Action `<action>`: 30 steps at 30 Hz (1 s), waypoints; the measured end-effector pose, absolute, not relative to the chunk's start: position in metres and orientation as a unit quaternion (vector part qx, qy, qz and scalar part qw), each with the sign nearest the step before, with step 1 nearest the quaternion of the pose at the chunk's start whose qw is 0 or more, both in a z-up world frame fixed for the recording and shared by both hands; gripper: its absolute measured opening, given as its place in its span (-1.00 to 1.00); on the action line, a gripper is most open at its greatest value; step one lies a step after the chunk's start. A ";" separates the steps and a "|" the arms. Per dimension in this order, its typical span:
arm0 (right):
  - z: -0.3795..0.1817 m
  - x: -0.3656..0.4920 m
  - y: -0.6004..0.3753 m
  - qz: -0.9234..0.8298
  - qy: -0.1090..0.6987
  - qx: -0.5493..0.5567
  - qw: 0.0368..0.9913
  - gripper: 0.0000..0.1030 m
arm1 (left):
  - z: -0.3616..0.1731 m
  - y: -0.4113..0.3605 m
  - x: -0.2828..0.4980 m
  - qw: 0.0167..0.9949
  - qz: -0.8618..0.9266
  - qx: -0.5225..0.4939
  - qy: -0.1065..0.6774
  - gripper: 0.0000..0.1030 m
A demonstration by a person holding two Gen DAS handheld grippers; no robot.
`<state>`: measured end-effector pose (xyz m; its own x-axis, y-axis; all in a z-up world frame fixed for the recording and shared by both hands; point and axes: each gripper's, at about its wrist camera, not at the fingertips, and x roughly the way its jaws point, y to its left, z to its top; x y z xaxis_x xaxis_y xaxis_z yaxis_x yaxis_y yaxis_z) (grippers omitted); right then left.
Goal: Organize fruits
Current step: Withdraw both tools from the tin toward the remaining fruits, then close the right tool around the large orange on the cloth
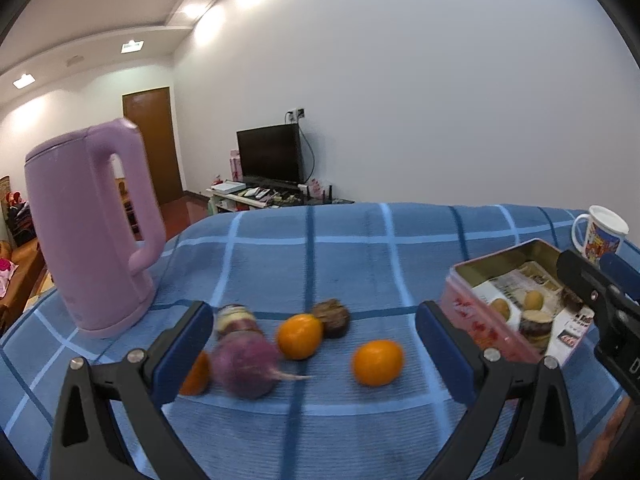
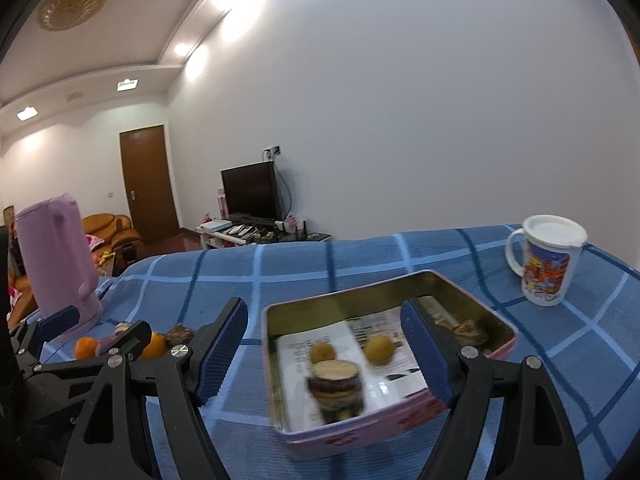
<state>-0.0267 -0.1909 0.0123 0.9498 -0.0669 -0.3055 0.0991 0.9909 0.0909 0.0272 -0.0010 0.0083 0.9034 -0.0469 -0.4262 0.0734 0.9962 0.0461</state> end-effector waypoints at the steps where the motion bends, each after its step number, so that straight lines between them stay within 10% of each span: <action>1: 0.012 -0.025 -0.185 -0.037 0.156 0.050 0.986 0.56 | 0.008 0.006 0.029 0.975 -0.028 0.029 0.221 1.00; 17: -0.019 0.042 -0.110 0.091 0.326 0.040 0.940 0.55 | 0.001 0.131 0.057 0.960 0.085 -0.043 0.264 1.00; 30: -0.051 0.080 -0.081 0.115 0.423 0.024 0.899 -0.01 | 0.008 0.101 0.053 0.963 -0.026 -0.010 0.269 0.93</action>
